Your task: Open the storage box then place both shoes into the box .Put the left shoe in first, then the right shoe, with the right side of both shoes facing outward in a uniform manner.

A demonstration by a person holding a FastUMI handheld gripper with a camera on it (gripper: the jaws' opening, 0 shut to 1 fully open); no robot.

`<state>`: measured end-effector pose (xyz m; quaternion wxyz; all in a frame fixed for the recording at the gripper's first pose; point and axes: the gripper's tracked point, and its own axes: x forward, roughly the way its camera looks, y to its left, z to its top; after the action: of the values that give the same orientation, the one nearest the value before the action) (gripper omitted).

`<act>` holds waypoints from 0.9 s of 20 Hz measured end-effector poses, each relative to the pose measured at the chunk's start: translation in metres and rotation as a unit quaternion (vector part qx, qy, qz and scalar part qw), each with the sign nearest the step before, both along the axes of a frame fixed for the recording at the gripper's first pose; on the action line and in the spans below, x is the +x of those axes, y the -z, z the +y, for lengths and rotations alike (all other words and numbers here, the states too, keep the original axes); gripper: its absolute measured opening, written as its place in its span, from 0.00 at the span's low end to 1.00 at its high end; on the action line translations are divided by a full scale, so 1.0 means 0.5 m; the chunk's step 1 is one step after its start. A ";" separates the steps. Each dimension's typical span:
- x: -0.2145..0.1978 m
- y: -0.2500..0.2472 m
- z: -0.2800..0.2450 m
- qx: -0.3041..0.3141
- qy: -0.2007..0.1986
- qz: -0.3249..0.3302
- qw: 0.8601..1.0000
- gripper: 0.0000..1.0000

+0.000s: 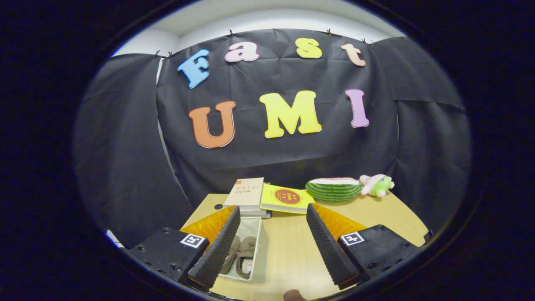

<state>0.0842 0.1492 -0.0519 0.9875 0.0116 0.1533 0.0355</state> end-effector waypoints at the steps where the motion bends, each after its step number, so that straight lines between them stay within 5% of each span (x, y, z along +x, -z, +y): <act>1: -0.013 -0.008 -0.011 -0.004 0.001 -0.018 1.000 1.00; 9: -0.129 -0.027 -0.145 -0.036 0.044 -0.143 0.988 1.00; 18: -0.217 0.008 -0.224 -0.006 0.045 -0.168 0.985 1.00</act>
<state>-0.0243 0.0369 -0.0560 0.9998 0.0068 -0.0157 -0.0083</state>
